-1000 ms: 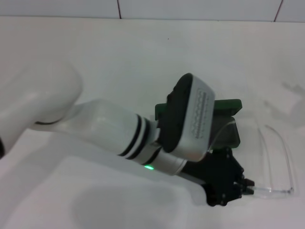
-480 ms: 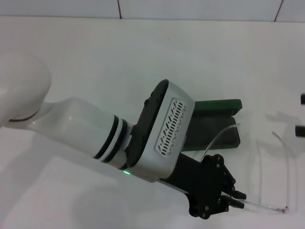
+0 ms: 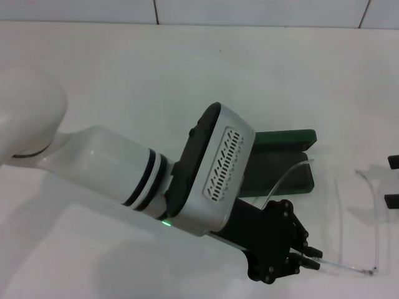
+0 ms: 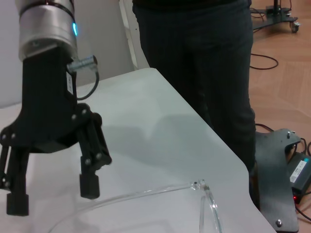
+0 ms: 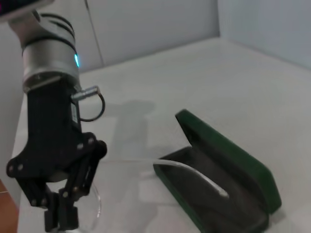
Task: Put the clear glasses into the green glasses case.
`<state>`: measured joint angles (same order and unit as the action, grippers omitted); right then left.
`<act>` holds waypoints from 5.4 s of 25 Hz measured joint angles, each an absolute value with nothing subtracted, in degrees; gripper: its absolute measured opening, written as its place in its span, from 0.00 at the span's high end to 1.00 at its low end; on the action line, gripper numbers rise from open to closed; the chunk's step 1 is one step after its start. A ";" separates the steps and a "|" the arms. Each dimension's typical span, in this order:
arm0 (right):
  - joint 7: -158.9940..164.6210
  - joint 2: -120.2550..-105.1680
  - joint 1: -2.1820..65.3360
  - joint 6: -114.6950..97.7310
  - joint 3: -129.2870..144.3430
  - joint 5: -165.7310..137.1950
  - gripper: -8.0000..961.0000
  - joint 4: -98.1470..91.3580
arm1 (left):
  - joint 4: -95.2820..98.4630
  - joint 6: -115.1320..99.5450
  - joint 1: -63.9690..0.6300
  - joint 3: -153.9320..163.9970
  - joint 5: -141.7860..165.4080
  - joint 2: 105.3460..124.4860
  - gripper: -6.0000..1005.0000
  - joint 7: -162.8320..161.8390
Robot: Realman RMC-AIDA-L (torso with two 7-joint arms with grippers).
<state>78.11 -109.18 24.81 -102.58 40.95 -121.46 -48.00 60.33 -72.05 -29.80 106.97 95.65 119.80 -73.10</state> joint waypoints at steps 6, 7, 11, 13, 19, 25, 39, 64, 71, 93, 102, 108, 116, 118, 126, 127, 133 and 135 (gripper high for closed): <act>92.92 -107.49 28.85 -103.26 42.54 -125.44 0.11 -51.16 | 60.48 -72.33 -30.13 106.99 96.29 119.79 0.94 -73.46; 95.31 -107.40 30.26 -103.33 43.83 -126.30 0.11 -51.47 | 60.56 -72.37 -30.22 107.09 96.36 119.79 0.94 -73.49; 106.31 -107.26 37.14 -103.64 52.08 -130.82 0.11 -53.97 | 60.94 -73.03 -30.53 107.20 96.42 119.80 0.94 -73.73; 111.65 -107.22 41.30 -104.27 56.77 -133.52 0.11 -55.14 | 61.00 -73.79 -30.65 107.14 96.42 119.80 0.94 -74.01; 122.74 -108.98 50.97 -107.86 67.09 -142.13 0.11 -56.88 | 60.71 -74.07 -30.81 107.05 96.70 119.79 0.94 -74.37; 127.20 -112.75 51.67 -111.51 69.45 -150.46 0.11 -64.45 | 60.49 -74.09 -30.25 106.96 96.76 119.79 0.94 -74.29; 129.94 -116.13 49.12 -105.92 81.16 -150.73 0.11 -66.48 | 60.49 -74.07 -29.56 106.98 96.70 119.94 0.94 -73.49; 131.25 -116.19 50.27 -98.42 92.88 -132.85 0.11 -67.01 | 60.31 -73.70 -29.36 107.35 91.51 120.16 0.94 -66.50; 130.18 -115.96 50.21 -98.74 93.52 -130.16 0.11 -66.98 | 59.94 -73.58 -29.32 107.29 90.63 120.14 0.94 -65.42; 125.68 -114.84 48.25 -111.79 73.48 -132.70 0.11 -74.77 | 58.90 -72.20 -28.76 105.62 90.56 119.96 0.94 -65.21; 125.27 -115.08 47.77 -106.64 73.12 -133.91 0.11 -74.35 | 58.93 -72.93 -28.65 105.62 90.51 119.88 0.94 -64.80; 124.84 -114.92 47.65 -105.96 71.21 -133.76 0.11 -74.81 | 59.07 -73.20 -28.65 106.03 90.64 119.88 0.94 -64.78; 121.90 -115.14 47.13 -102.33 69.47 -133.82 0.12 -73.70 | 59.28 -74.65 -28.65 106.00 90.72 119.88 0.94 -64.78; 121.13 -115.14 47.11 -102.11 69.91 -134.33 0.12 -72.89 | 59.20 -74.67 -28.82 105.95 90.69 119.88 0.94 -64.95; 119.73 -115.24 47.11 -101.24 72.53 -136.72 0.12 -70.66 | 59.32 -75.26 -29.14 105.31 90.50 119.88 0.94 -65.27; 119.64 -115.23 47.11 -101.43 72.98 -136.74 0.12 -70.60 | 59.21 -75.26 -29.17 104.99 90.52 119.88 0.94 -65.27; 118.47 -115.30 47.11 -104.24 74.25 -136.56 0.12 -70.36 | 58.99 -75.26 -29.25 104.00 90.71 119.88 0.94 -65.11; 118.41 -115.36 47.11 -104.50 74.84 -136.39 0.12 -70.14 | 58.97 -75.22 -29.29 103.84 90.74 119.88 0.94 -65.01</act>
<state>118.41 -115.36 47.11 -104.50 74.84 -136.39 -70.14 58.97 -75.22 -29.29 103.84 90.74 119.88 -65.01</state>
